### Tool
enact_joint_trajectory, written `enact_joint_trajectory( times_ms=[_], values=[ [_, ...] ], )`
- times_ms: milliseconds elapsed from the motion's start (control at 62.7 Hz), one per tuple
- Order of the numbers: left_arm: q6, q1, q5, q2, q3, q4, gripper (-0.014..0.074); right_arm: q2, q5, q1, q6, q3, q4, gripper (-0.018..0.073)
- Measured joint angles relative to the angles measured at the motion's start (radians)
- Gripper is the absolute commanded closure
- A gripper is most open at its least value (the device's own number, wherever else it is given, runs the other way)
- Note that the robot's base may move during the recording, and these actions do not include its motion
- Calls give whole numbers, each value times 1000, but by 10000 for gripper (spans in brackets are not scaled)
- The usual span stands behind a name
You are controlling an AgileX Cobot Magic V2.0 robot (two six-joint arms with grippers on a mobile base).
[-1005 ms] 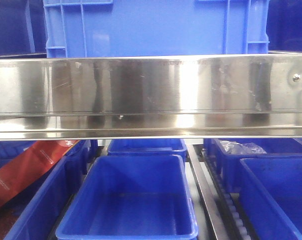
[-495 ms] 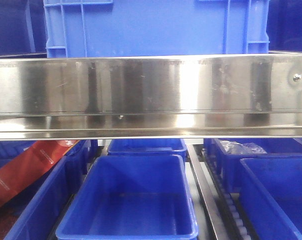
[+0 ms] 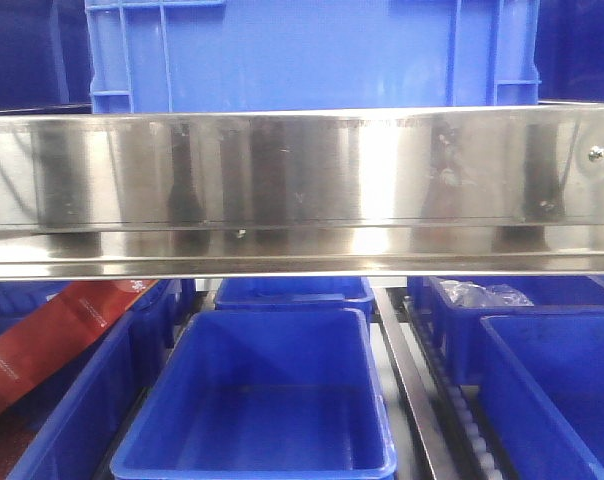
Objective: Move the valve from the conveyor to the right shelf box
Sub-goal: 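Open both grippers to drop the valves into the blue bin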
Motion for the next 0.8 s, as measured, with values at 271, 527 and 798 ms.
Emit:
enact_joint_trajectory(
  times_ms=[271, 527, 798],
  values=[
    [0, 0, -29, 159, -151, -87, 707, 208, -10, 130, 0, -200, 4, 721],
    [0, 0, -37, 249, -180, -118, 707, 376, -49, 178, 0, -259, 11, 721],
    [0, -11, -38, 293, -180, -129, 575, 468, -49, 179, 0, -259, 38, 694]
  ],
)
